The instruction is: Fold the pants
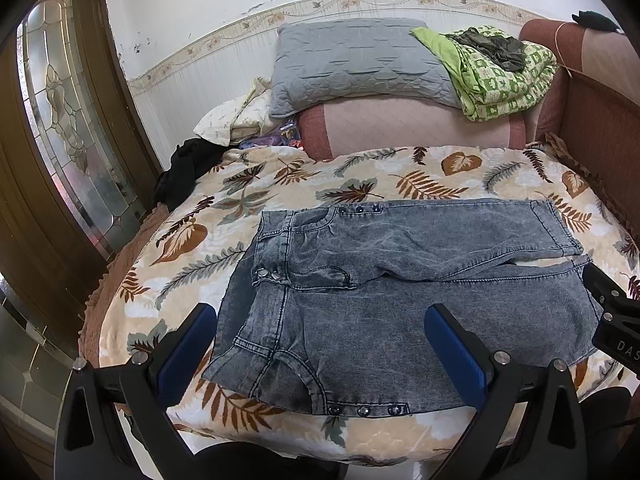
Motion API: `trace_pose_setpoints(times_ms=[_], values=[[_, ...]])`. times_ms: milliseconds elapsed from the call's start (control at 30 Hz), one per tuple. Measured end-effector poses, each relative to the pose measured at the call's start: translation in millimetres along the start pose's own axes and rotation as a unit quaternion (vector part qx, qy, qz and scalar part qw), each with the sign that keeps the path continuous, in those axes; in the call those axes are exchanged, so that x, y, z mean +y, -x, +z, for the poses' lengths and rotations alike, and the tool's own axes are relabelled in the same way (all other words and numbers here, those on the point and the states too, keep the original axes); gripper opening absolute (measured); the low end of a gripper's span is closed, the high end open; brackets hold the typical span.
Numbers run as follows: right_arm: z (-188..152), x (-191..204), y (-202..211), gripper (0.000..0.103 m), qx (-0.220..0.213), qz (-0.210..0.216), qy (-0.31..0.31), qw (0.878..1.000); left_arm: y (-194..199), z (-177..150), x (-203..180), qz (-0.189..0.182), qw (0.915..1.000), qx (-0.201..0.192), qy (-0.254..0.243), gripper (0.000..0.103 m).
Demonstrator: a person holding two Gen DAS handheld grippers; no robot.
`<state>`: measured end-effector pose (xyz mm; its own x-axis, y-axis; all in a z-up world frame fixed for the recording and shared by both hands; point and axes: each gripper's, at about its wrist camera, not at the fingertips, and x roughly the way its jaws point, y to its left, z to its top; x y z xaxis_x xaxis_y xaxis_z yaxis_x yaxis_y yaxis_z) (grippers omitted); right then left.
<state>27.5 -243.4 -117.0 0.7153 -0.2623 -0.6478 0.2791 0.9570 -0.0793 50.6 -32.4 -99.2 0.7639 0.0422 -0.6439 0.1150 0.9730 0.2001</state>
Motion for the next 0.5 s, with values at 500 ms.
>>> trace_pose_setpoints(times_ms=[500], values=[[-2.5,1.3,-7.8,0.103,0.009,-0.002,0.003,1.0,-11.4,-2.6,-2.5,-0.002,0.9999,0.012,-0.001,0.103]])
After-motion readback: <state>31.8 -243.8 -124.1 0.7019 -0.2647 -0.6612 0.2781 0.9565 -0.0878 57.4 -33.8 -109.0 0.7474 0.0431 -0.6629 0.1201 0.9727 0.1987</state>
